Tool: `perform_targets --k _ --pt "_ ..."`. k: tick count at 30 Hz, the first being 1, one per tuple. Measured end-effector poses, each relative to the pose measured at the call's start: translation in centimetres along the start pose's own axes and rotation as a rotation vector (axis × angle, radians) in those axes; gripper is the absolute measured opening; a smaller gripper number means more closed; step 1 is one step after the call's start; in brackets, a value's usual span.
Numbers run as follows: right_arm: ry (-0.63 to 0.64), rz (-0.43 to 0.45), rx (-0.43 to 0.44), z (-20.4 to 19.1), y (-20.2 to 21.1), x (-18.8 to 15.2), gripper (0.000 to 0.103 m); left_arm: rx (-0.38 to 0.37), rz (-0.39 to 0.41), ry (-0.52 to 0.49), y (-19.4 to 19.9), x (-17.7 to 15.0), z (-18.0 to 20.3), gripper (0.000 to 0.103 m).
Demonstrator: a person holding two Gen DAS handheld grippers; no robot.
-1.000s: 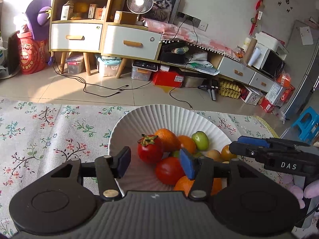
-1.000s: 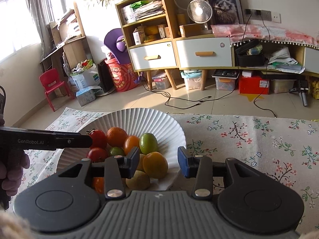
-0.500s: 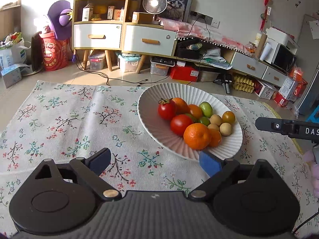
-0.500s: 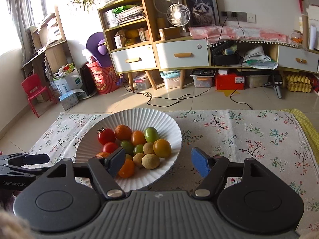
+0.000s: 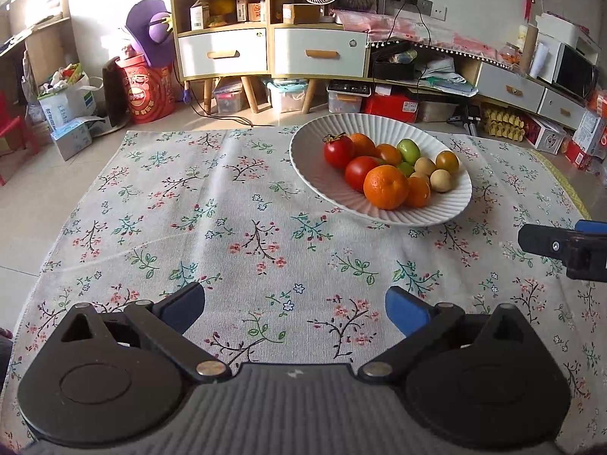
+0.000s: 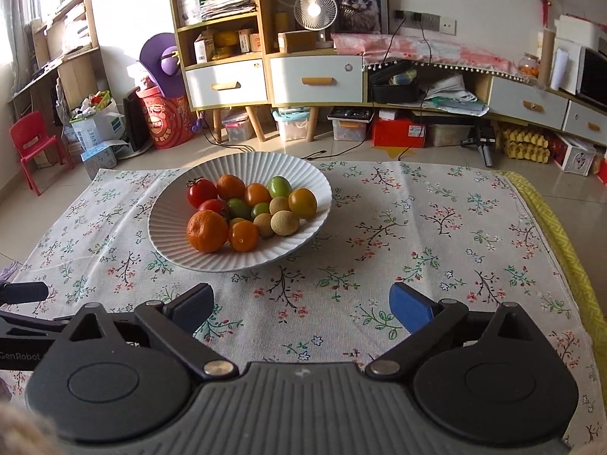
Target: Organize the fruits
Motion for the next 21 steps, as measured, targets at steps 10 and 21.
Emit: perform_targets --k 10,21 --pt "0.039 -0.03 -0.062 -1.6 0.0 -1.5 0.102 0.055 -0.037 0.053 0.4 -1.0 -0.3 0.097" --pt "0.057 -0.092 -0.035 -2.5 -0.7 -2.6 0.102 0.049 -0.053 0.045 0.8 -1.6 0.2 0.097"
Point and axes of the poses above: each gripper's, at about its wrist camera, not at the fingertips, and y roughly against the way its jaws point, z to its right, x to its top, the point moved 3 cm from there along -y, roughly the way its jaws point, and after that the axes turned 11 degrees about y, right-handed, at the moved point
